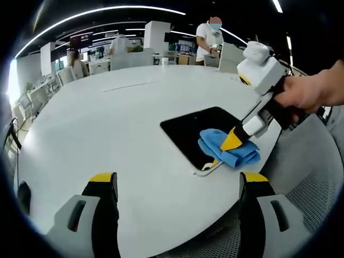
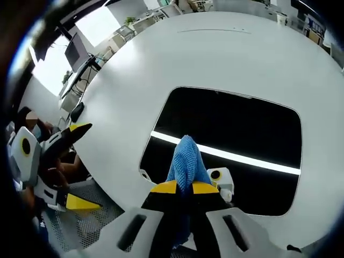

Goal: Wipe the mirror surface with the cleaning cloth until all visible marks leave the cleaned area.

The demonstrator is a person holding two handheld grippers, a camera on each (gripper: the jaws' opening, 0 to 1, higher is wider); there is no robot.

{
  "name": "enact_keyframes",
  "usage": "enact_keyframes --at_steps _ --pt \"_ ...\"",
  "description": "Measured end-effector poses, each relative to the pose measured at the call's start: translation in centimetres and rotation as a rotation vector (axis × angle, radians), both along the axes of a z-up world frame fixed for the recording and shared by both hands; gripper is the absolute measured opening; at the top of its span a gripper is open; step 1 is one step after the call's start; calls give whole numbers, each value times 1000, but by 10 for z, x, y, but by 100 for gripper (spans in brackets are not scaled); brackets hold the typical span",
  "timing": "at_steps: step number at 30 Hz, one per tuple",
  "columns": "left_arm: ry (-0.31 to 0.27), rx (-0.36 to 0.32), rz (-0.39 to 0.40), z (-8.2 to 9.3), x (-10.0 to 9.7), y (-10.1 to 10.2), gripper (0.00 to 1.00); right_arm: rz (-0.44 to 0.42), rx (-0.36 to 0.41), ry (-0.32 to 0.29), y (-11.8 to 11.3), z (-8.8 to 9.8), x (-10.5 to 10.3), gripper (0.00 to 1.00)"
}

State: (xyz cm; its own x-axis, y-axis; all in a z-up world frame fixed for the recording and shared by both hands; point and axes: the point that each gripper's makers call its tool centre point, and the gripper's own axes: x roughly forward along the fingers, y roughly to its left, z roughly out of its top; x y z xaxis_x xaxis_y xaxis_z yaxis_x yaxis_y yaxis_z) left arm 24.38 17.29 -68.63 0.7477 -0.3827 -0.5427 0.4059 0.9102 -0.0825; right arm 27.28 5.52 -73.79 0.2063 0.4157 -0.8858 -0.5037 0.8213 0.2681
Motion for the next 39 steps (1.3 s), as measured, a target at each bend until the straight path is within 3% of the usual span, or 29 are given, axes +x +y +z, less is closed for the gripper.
enact_keyframes --at_steps 25,39 --pt "18 -3 -9 -3 -1 0 94 2 2 12 0 -1 -6 2" --pt "29 -4 -3 -3 -3 1 95 10 -17 12 -14 -2 -2 2"
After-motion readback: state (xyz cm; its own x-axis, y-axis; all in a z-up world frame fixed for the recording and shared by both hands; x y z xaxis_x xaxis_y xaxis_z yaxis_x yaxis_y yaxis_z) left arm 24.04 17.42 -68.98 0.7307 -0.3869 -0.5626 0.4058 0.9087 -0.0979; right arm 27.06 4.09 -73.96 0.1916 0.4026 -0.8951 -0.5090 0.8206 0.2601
